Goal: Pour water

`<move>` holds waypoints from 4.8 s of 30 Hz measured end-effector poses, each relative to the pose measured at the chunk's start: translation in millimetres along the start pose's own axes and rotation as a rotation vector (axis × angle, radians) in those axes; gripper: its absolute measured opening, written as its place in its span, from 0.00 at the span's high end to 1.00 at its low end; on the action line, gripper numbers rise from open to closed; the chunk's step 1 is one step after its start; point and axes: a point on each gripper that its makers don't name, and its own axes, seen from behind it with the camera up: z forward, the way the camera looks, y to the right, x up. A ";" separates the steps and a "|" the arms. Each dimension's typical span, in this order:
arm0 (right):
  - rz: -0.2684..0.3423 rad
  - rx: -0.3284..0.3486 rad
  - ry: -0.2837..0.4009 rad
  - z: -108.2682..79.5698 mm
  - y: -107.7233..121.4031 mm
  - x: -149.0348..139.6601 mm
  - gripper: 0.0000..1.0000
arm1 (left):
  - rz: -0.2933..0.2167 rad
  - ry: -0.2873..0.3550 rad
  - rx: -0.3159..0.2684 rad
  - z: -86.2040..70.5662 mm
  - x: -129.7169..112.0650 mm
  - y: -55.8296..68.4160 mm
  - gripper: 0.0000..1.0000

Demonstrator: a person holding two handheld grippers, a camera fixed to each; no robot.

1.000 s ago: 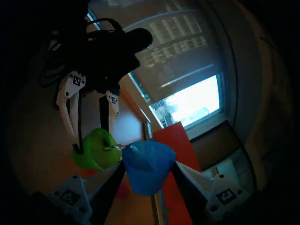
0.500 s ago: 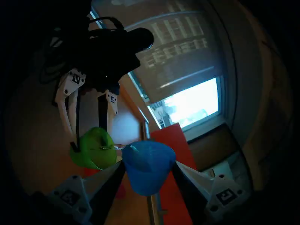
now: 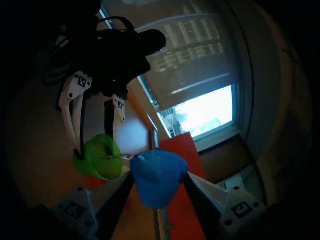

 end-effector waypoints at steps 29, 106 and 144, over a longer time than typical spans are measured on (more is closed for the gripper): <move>-0.068 0.004 0.006 -0.5 0.9 4.9 0.11 | -0.001 0.010 0.001 0.0 3.0 0.8 0.17; -0.274 0.002 -0.020 -3.4 -1.1 11.8 0.11 | 0.014 0.023 0.010 -1.3 3.3 0.9 0.17; -0.384 -0.022 -0.023 -4.9 0.2 19.7 0.11 | 0.007 0.042 0.012 -1.7 6.2 0.0 0.17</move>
